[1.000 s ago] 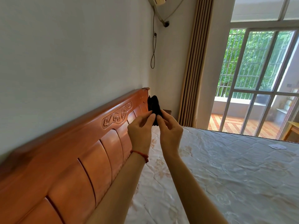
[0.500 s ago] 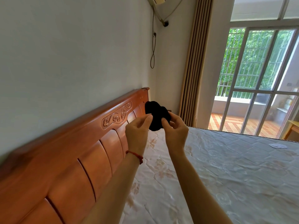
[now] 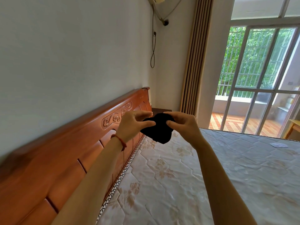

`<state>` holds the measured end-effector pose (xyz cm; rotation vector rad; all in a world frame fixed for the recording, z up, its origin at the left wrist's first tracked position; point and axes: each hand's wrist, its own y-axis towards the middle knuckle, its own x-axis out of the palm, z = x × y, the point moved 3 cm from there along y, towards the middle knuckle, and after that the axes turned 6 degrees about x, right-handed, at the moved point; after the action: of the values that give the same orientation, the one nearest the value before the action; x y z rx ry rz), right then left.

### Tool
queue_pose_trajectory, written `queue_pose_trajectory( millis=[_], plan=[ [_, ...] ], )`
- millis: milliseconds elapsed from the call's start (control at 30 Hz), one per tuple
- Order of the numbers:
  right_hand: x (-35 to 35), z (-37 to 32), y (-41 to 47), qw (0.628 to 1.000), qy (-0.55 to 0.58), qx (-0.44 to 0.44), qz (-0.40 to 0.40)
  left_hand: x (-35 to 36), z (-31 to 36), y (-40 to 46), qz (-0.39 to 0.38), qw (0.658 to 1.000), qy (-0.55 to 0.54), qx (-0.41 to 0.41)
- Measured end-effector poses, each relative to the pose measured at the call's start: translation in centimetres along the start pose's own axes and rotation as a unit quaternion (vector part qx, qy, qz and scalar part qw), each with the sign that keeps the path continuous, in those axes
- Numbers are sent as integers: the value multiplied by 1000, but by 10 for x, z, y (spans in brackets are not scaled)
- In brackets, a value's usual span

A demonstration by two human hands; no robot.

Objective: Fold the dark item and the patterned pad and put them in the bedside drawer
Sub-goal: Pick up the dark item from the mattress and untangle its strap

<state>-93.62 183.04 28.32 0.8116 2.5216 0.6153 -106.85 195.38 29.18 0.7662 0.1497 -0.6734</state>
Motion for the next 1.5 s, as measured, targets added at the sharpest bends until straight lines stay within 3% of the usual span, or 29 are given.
queue_pose_trajectory(
  millis=[167, 333, 733, 1100, 1500],
  plan=[
    [-3, -1, 2, 999, -9, 5, -38, 4, 4, -1, -76, 997, -11, 6],
    [-3, -3, 5, 999, 14, 12, -25, 8, 6, -3, -97, 995, -28, 4],
    [1, -4, 3, 994, 108, 25, 24, 7, 3, -5, 23, 995, -95, -35],
    [29, 19, -8, 975, 190, 113, 7, 4, 2, -7, 193, 946, -238, -103],
    [48, 15, -11, 954, 263, 139, 44, 14, 1, -20, 216, 935, -264, -97]
  ],
)
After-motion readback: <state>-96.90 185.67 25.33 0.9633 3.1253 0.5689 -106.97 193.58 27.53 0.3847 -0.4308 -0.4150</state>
